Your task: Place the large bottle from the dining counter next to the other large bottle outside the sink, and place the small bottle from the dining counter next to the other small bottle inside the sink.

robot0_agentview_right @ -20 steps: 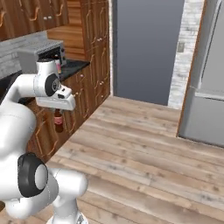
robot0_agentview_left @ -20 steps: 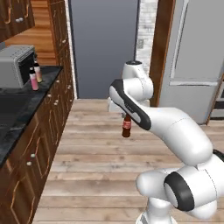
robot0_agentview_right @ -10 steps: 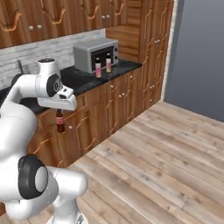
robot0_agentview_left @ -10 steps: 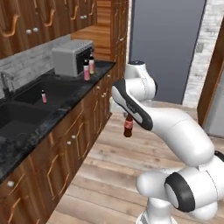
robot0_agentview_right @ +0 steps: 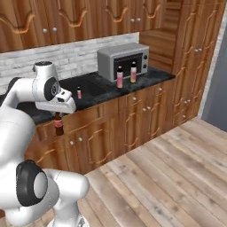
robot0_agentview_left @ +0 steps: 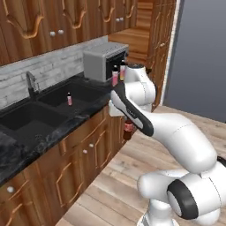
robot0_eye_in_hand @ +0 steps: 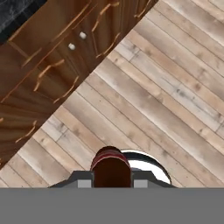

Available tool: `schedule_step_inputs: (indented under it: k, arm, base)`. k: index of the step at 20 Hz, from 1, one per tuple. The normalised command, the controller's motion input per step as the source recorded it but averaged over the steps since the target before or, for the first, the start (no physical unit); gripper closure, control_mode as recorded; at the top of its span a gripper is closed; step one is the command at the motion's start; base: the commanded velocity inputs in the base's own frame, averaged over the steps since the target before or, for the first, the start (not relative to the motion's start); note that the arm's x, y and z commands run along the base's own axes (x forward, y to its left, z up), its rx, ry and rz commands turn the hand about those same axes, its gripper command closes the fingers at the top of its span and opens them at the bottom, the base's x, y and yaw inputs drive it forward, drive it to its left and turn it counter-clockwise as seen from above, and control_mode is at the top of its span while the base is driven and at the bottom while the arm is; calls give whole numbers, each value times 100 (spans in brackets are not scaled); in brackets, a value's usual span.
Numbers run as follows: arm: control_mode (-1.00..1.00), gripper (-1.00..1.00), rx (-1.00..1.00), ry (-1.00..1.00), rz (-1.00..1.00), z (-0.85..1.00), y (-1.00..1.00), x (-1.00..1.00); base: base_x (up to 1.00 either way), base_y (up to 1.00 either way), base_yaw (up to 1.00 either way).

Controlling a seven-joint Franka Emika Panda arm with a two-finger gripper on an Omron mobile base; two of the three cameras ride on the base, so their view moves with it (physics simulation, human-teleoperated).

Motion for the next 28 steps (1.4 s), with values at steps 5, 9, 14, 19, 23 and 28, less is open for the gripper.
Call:
schedule_step_inputs:
  k: [5,9,14,19,23,28]
  arm:
    - [100,100,0,0,0,0,0,0]
    - [100,100,0,0,0,0,0,0]
    - [100,100,0,0,0,0,0,0]
    - [100,100,0,0,0,0,0,0]
    - [100,100,0,0,0,0,0,0]
    - [100,100,0,0,0,0,0,0]
  base:
    - [88,-49,41]
    - [54,-43,53]
    - [34,-20,53]
    - [63,-27,42]
    - [52,-62,33]
    - [42,-63,23]
